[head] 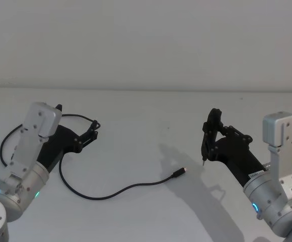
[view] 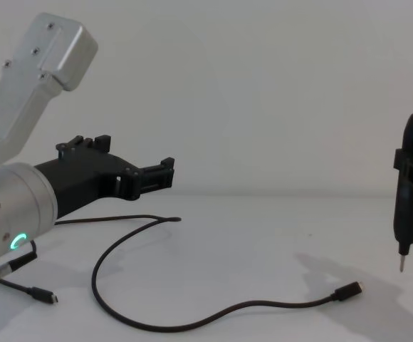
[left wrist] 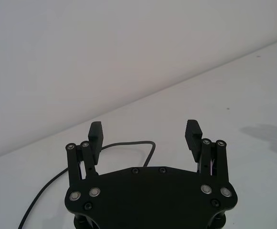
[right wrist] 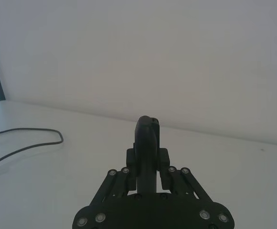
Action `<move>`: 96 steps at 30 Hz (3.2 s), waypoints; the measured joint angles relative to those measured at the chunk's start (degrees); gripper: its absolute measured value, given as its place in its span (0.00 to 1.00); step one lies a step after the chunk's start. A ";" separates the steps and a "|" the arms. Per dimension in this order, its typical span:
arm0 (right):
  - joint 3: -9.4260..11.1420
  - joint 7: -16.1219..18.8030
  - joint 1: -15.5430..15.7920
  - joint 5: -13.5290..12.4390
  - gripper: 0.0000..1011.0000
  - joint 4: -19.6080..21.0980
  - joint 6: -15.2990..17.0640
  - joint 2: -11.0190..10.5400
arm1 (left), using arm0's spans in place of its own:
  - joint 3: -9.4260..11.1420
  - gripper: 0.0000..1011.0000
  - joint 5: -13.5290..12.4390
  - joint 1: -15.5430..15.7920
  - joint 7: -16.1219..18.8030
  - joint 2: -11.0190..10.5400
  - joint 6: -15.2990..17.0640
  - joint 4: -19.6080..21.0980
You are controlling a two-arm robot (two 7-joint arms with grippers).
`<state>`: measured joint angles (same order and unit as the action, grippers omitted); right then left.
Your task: Pick up the data cable with the one hand.
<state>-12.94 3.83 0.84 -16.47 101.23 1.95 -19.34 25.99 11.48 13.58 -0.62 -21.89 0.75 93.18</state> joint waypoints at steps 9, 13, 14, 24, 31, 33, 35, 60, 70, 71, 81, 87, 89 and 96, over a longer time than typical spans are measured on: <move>0.00 0.00 0.00 0.00 0.27 0.00 0.00 0.00 | 0.02 0.99 0.00 0.00 0.00 -0.01 0.00 0.00; 0.00 0.00 0.00 0.00 0.27 0.00 0.00 0.00 | 0.03 0.99 0.01 0.00 0.00 -0.01 0.00 0.00; 0.00 0.00 0.00 0.00 0.27 0.00 0.00 0.00 | 0.03 0.99 0.00 0.00 0.00 -0.01 0.00 0.00; 0.00 0.00 0.00 0.00 0.27 0.00 0.00 0.00 | 0.03 0.99 0.00 0.00 -0.01 -0.01 0.02 -0.01; 0.00 0.00 0.00 0.00 0.27 0.00 0.00 0.00 | 0.04 0.99 0.01 0.00 -0.01 -0.01 0.05 -0.01; 0.00 0.00 0.00 0.00 0.27 0.00 0.00 0.00 | 0.03 0.99 0.00 0.00 -0.02 -0.01 0.06 -0.01; 0.00 0.00 0.00 0.00 0.27 0.00 0.00 0.00 | 0.04 0.99 0.01 0.01 -0.12 0.00 0.06 0.00; 0.00 0.00 0.00 0.00 0.27 0.00 0.00 0.00 | 0.60 0.99 5.12 2.26 -15.36 -4.70 -0.52 2.47; 0.00 0.00 0.00 0.00 0.27 0.00 0.00 0.00 | 0.50 0.99 8.72 4.15 -24.42 -8.30 0.66 2.83; 0.00 0.00 0.00 0.00 0.27 0.00 0.00 0.00 | 0.56 0.99 9.28 4.70 -26.34 -9.02 1.03 2.69; 0.00 0.00 0.00 0.00 0.27 0.00 0.00 0.00 | 1.89 0.99 12.31 8.36 -35.16 -12.27 5.17 1.02; 0.00 0.00 0.00 0.00 0.27 0.00 0.00 0.00 | 3.68 0.99 13.53 11.50 -39.72 -13.17 8.99 -0.45; 0.00 0.00 0.00 0.00 0.27 0.00 0.00 0.00 | 4.02 0.99 13.70 12.04 -40.44 -13.19 9.73 -0.71; 0.00 0.00 0.00 0.00 0.27 0.00 0.00 0.00 | 5.77 0.99 14.33 14.73 -42.96 -12.82 12.81 -2.14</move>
<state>-12.94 3.83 0.84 -16.47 101.23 1.95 -19.33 31.77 25.81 28.32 -43.58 -34.70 13.55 91.04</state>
